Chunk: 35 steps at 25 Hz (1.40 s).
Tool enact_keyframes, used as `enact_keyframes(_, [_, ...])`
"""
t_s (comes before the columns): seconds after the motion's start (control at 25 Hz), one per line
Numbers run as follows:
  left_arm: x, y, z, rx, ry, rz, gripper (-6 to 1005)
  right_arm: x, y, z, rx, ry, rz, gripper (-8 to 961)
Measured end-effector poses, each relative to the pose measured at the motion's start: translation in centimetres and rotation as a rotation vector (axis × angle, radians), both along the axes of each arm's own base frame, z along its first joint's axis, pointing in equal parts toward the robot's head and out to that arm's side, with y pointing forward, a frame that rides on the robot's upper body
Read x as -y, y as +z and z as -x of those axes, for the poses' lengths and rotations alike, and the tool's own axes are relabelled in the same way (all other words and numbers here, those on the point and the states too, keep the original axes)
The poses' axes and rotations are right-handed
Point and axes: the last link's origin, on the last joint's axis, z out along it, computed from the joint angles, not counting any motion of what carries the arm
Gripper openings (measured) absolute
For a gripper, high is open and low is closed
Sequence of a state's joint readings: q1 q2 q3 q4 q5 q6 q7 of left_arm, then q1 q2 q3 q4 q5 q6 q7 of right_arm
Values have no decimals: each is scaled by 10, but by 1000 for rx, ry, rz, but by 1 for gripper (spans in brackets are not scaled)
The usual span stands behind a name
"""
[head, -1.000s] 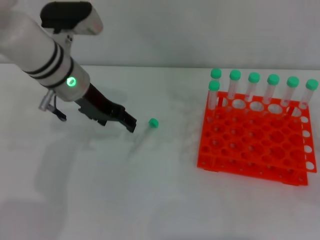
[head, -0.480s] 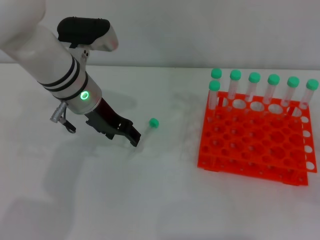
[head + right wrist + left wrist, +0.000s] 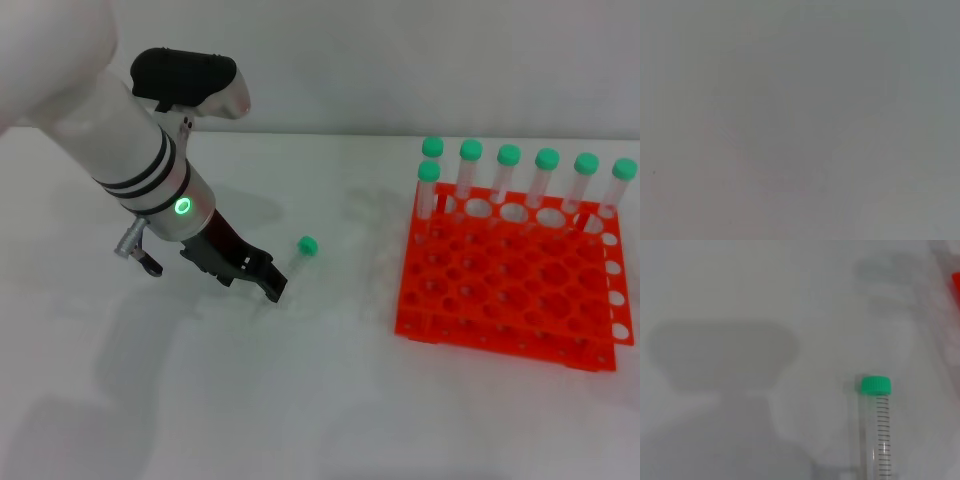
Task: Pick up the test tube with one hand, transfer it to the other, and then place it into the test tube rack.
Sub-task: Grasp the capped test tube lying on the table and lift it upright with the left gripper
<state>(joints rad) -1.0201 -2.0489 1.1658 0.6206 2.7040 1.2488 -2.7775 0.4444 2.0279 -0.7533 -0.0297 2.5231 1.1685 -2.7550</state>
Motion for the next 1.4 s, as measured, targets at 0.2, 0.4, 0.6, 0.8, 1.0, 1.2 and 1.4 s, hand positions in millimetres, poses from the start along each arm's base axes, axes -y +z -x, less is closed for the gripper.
enact_keyframes(0.2, [2,-8,3,2,-9,0,728,-1,0,1,0,3,0,839])
enact_keyframes(0.4, [3,-15,4,3,-15,3,727,-2,0,1,1,5,0,839])
enact_keyframes(0.6, [3,-16,5,-7,-26,7,695,-2,1,2,2,6,1,839])
enact_keyframes(0.8, [4,-20,6,-22,-38,13,544,-2,1,1,2,5,1,839])
enact_keyframes(1.0, [2,-22,6,-26,-49,0,529,-2,1,1,3,5,2,838])
enact_keyframes(1.2, [1,-22,5,-23,-60,-10,523,-2,1,1,4,4,2,838])
enact_keyframes(1.4, [0,-24,3,-23,-67,-14,520,-2,2,1,4,3,-2,838])
